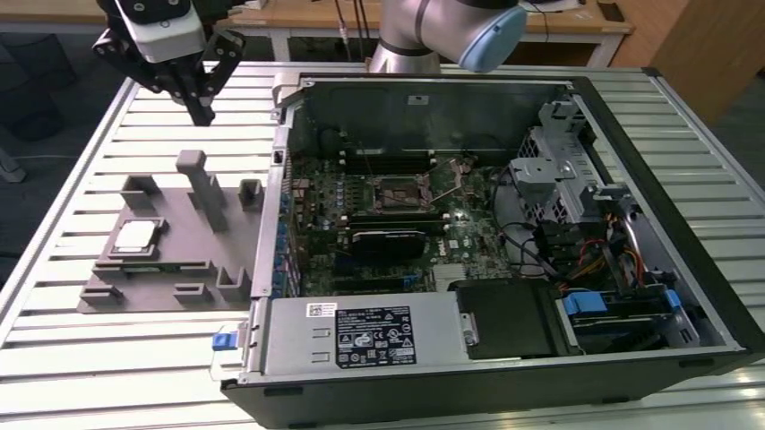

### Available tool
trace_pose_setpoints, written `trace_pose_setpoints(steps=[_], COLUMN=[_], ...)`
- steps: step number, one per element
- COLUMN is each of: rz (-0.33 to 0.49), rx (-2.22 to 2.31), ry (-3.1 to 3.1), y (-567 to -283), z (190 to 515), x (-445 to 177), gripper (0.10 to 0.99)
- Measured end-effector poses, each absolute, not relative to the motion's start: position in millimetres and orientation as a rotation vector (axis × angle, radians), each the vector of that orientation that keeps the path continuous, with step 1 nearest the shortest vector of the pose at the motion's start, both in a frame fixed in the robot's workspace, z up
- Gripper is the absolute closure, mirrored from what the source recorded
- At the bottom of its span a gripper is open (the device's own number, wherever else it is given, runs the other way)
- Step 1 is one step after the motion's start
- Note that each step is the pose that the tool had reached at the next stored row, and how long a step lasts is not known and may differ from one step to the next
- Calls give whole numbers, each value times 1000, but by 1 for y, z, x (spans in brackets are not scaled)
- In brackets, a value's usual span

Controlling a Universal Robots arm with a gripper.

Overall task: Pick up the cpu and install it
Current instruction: 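Reach for the cpu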

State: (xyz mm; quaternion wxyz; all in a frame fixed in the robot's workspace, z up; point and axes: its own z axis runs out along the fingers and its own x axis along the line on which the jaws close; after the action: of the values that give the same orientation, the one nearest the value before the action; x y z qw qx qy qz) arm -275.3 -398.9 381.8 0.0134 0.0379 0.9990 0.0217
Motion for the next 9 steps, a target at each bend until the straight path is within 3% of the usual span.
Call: trace_pose_setpoints(steps=[9], rz=[68], rx=[118], ry=[3112], y=[-399], z=[374], x=[-287], gripper=[980])
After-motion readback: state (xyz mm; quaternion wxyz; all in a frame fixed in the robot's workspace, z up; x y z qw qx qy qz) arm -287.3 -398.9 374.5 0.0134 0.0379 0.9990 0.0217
